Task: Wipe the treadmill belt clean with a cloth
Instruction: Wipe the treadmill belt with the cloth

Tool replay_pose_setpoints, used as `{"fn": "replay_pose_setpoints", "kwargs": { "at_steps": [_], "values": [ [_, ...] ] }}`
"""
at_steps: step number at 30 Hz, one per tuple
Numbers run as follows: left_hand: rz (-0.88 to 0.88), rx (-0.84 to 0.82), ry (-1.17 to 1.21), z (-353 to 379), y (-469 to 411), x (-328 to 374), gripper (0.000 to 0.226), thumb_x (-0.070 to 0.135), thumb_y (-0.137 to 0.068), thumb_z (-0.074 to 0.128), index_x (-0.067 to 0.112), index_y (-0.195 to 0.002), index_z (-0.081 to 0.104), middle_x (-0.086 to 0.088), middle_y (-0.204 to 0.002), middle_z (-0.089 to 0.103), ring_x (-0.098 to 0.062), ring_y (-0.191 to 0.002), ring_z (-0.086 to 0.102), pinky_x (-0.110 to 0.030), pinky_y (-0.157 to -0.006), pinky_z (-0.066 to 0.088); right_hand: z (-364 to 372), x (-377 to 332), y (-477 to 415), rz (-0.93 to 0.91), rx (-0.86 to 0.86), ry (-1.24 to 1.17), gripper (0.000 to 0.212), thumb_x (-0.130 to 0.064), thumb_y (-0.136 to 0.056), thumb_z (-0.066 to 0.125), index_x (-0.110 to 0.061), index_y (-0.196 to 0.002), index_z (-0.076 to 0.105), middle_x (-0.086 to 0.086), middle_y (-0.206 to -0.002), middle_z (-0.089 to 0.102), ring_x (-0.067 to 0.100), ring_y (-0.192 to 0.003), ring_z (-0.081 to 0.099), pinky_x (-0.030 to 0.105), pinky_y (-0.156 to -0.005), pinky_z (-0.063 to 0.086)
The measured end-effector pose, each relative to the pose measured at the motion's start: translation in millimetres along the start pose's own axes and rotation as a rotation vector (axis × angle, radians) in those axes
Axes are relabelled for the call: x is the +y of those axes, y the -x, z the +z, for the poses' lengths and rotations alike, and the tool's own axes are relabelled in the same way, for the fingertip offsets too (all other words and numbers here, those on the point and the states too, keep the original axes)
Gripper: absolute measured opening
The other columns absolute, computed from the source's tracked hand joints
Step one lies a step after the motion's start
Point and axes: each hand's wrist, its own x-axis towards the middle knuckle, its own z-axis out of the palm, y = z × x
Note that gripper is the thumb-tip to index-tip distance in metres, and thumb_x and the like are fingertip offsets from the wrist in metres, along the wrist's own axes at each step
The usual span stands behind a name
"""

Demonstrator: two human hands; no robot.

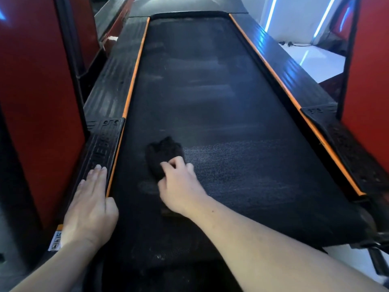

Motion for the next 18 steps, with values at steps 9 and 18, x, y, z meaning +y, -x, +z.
{"fn": "replay_pose_setpoints", "kwargs": {
  "at_steps": [9, 18],
  "values": [
    [0.004, 0.000, -0.003, 3.9, -1.9, -3.7, 0.081, 0.019, -0.074, 0.029, 0.001, -0.152, 0.027, -0.010, -0.162, 0.020, -0.019, -0.150, 0.015, -0.030, -0.122, 0.002, -84.5, 138.4, 47.3, 0.233, 0.158, 0.252, 0.048, -0.035, -0.098, 0.046, -0.024, -0.144, 0.045, -0.001, -0.139, 0.041, 0.025, -0.116, 0.043, 0.041, -0.095, 0.048],
    [0.008, -0.021, -0.070, 9.1, -3.0, -8.8, 0.080, 0.021, -0.074, 0.027, 0.000, -0.152, 0.026, -0.012, -0.162, 0.021, -0.023, -0.150, 0.015, -0.040, -0.123, 0.008, -163.9, 242.6, 97.8, 0.484, 0.157, 0.722, 0.048, -0.032, -0.094, 0.054, -0.018, -0.139, 0.053, 0.007, -0.132, 0.051, 0.041, -0.103, 0.047, 0.047, -0.096, 0.041]
  ]
}}
